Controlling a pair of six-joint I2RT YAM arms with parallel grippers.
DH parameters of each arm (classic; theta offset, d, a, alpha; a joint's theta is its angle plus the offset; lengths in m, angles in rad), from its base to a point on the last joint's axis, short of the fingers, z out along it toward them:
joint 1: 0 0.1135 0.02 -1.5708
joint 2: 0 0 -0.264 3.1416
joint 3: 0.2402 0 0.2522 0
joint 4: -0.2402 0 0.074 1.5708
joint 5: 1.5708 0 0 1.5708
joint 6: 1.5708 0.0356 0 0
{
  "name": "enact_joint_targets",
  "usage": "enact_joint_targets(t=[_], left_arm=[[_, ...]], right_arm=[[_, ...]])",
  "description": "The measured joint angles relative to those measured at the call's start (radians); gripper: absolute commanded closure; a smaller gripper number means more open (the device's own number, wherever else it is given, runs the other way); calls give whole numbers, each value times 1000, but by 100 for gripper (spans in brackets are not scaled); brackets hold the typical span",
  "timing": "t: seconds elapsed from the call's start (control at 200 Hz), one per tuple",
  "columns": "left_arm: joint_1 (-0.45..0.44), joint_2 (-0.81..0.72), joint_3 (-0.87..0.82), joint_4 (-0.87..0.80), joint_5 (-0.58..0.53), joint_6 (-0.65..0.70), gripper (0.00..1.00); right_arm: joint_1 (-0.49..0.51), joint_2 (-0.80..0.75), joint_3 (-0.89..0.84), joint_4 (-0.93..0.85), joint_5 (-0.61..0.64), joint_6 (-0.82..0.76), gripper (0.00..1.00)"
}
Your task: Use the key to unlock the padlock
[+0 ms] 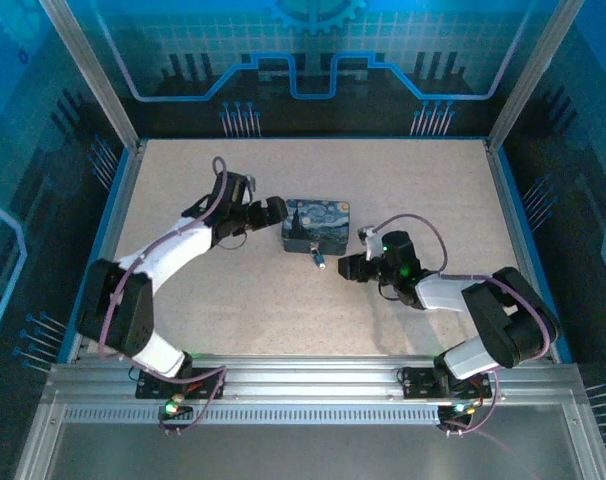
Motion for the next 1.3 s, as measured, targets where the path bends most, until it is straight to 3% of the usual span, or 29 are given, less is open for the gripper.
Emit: enact_joint_targets(t=[0.255,0.475,0.795,1.14,1.301], left_arm=[[10,194,105,26,158,29,13],[10,255,101,47,260,18,25],[6,206,-63,197,311,-44,41],[-42,53,-267,282,295,-123,41],[-57,7,-315,287,288,-141,41]], right_arm=[[-87,49,116,-8,-52,27,24],[-116,163,220,-31,-104,40,22],[-118,269,341,-61,-176,42,22],[-111,322,417,-81,-207,4,20],[-124,243,375,-130,-178,-51,18]])
